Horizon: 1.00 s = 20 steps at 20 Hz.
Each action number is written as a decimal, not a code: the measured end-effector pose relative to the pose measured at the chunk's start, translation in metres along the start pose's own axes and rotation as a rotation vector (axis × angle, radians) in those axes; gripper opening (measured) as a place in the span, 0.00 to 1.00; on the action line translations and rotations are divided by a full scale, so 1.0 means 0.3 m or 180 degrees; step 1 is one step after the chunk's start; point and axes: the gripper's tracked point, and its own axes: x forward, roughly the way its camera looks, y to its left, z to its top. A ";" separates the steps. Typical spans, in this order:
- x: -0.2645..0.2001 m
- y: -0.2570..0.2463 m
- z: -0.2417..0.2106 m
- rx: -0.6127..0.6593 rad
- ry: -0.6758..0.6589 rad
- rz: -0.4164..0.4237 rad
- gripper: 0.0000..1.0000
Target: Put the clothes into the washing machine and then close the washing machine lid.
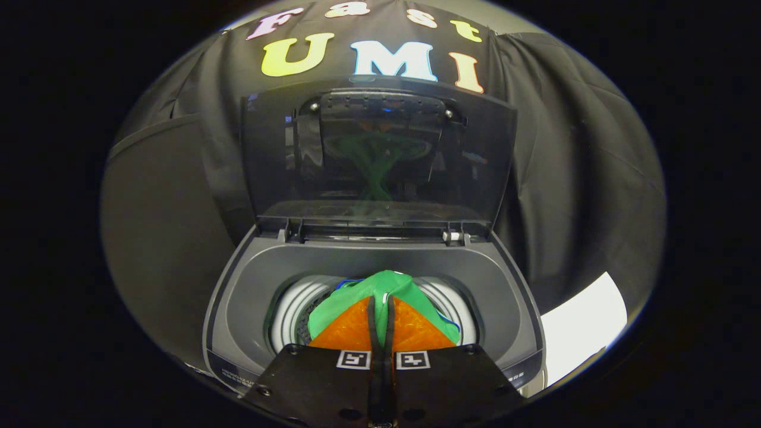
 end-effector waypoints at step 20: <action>-0.033 0.026 -0.029 0.0094 0.0149 0.0089 1.00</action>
